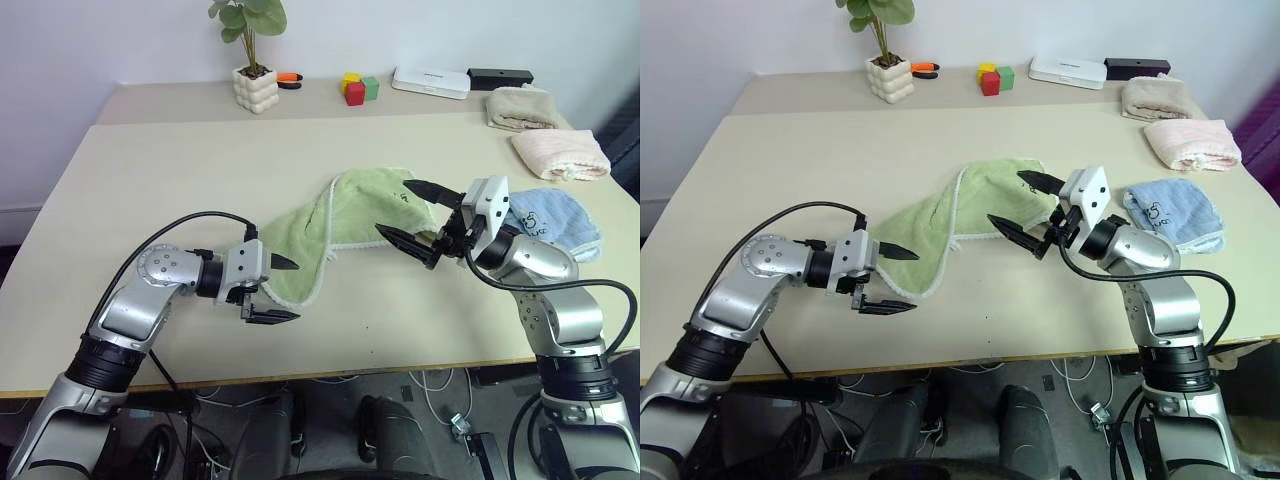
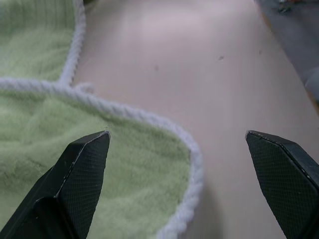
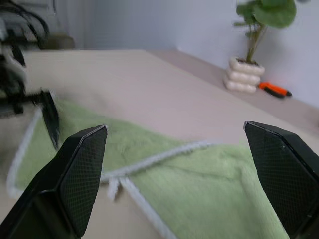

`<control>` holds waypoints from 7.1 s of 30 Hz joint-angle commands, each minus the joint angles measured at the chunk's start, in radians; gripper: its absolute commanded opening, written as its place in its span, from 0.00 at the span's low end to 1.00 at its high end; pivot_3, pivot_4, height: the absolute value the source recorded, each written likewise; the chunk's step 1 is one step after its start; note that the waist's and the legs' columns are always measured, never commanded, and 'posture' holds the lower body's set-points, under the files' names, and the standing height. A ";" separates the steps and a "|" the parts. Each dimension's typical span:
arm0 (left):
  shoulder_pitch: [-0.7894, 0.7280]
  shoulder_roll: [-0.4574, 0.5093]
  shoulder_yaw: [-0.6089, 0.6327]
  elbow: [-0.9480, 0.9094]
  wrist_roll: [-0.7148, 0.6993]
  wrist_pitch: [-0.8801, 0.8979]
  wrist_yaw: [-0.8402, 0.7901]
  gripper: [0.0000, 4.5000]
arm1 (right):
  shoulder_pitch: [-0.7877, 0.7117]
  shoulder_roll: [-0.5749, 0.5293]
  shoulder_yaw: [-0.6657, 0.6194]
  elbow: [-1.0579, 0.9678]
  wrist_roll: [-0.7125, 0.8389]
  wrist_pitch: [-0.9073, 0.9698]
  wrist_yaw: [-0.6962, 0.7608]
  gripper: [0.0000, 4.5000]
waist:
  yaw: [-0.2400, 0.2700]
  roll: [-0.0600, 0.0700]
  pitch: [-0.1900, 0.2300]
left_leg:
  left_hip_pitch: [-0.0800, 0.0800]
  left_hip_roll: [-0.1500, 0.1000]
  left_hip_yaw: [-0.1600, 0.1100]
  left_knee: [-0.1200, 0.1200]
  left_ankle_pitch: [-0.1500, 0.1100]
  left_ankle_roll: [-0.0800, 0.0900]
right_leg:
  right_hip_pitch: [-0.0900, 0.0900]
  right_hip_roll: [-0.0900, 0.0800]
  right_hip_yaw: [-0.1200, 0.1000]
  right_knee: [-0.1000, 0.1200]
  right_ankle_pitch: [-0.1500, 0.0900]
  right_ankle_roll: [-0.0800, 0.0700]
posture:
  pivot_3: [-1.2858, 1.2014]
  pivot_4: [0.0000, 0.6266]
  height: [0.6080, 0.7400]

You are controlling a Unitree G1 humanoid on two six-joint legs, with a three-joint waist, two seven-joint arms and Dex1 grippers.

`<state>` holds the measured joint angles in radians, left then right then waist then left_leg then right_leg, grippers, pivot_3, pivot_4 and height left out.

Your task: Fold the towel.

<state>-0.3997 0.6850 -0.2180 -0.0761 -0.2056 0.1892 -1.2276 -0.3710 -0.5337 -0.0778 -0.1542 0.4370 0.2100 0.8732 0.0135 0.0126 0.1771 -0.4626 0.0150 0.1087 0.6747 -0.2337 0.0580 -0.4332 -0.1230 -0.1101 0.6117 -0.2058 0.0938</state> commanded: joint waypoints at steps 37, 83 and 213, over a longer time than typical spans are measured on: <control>0.024 -0.016 0.150 -0.007 -0.141 0.112 0.070 0.02 | -0.085 0.097 0.028 0.133 -0.105 -0.175 -0.118 1.00 | -0.005 0.001 0.000 | 0.001 0.000 0.000 0.000 0.001 0.000 | 0.000 0.001 0.000 0.001 0.000 0.000 | 0.52 0.24 1.00; -0.095 0.065 0.385 0.179 -0.221 0.061 0.142 0.00 | -0.008 -0.463 0.223 0.240 -0.321 -0.609 0.235 0.01 | -0.027 0.000 0.000 | 0.003 0.001 0.001 0.001 0.003 -0.004 | 0.004 0.001 0.000 0.001 0.000 0.004 | 0.52 0.24 1.00; -0.002 0.098 0.611 0.525 -0.341 -0.169 -0.059 0.00 | -0.069 -0.193 -0.049 0.333 -0.158 -0.184 0.098 0.01 | -0.025 -0.006 0.003 | 0.006 0.001 0.024 -0.007 0.003 -0.003 | -0.005 -0.007 0.003 0.003 0.004 0.006 | 0.52 0.24 1.00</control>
<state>-0.3833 0.7775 0.3923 0.4400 -0.5568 0.0483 -1.2859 -0.4131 -0.7263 -0.1207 0.1766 0.2858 0.0597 0.9824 -0.0118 0.0066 0.1800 -0.4566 0.0163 0.1328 0.6681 -0.2306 0.0554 -0.4381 -0.1296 -0.1069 0.6145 -0.2015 0.0993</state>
